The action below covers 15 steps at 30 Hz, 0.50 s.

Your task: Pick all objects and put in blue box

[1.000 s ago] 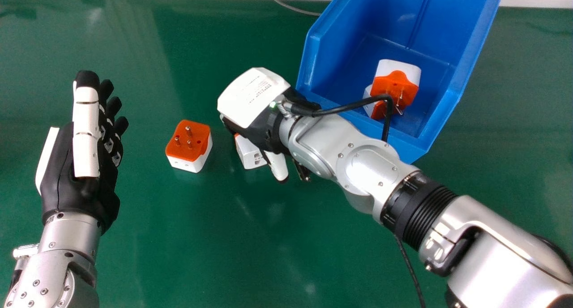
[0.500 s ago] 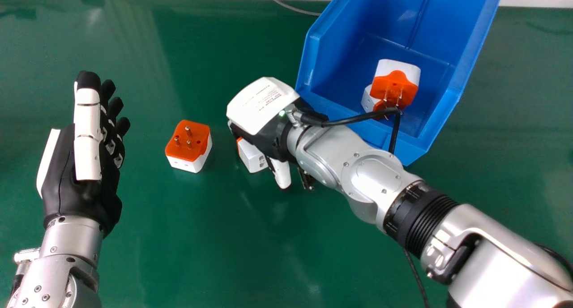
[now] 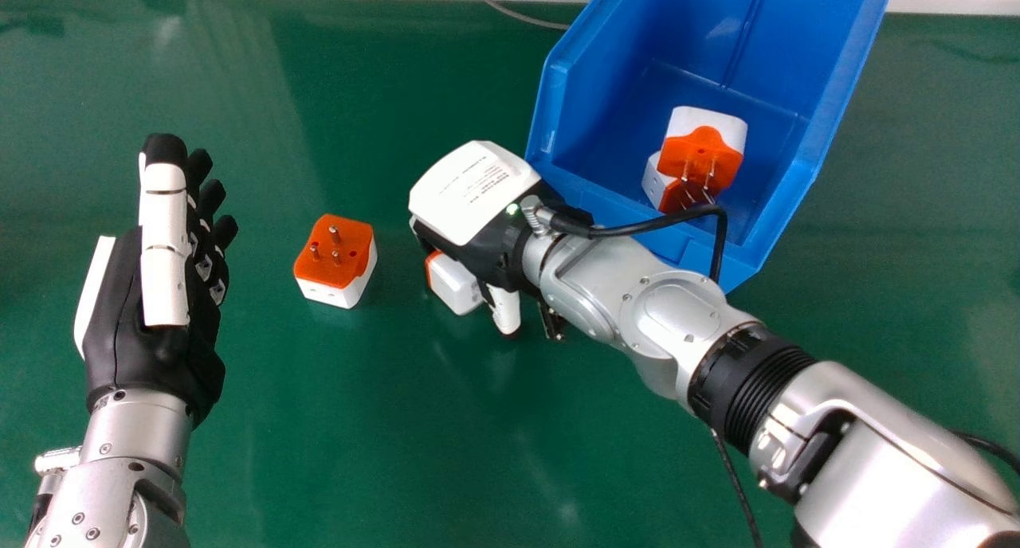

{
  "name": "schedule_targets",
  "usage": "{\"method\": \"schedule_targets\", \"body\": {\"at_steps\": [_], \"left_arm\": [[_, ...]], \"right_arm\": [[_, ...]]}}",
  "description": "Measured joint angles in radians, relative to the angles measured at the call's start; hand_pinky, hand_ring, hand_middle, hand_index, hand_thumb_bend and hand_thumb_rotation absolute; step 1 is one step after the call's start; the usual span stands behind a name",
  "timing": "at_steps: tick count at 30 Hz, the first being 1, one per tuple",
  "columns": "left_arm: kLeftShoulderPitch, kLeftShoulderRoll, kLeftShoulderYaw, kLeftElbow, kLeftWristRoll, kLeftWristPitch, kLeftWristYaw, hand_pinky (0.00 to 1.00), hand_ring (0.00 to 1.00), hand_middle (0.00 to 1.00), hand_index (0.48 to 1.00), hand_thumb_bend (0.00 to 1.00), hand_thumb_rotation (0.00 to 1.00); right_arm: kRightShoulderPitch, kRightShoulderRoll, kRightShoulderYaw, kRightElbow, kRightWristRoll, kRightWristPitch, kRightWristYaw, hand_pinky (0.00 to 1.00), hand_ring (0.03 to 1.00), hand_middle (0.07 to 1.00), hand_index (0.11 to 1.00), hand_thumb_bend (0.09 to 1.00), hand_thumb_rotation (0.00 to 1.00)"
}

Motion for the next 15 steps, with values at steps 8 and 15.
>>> {"method": "schedule_targets", "body": {"at_steps": [8,15], "left_arm": [[0.001,0.000,-0.001,-0.002,0.013,0.001,0.001,1.00,1.00,0.99,1.000,0.64,0.99],[0.002,0.000,-0.002,-0.019,0.013,0.012,-0.001,1.00,1.00,1.00,1.000,0.64,0.99]], "right_arm": [[-0.011,0.003,-0.032,0.030,0.062,-0.028,0.013,0.14,0.224,0.451,0.493,0.524,0.00],[-0.007,-0.001,-0.033,0.019,0.083,-0.088,0.009,0.24,0.379,0.481,0.532,0.511,0.00]]}}
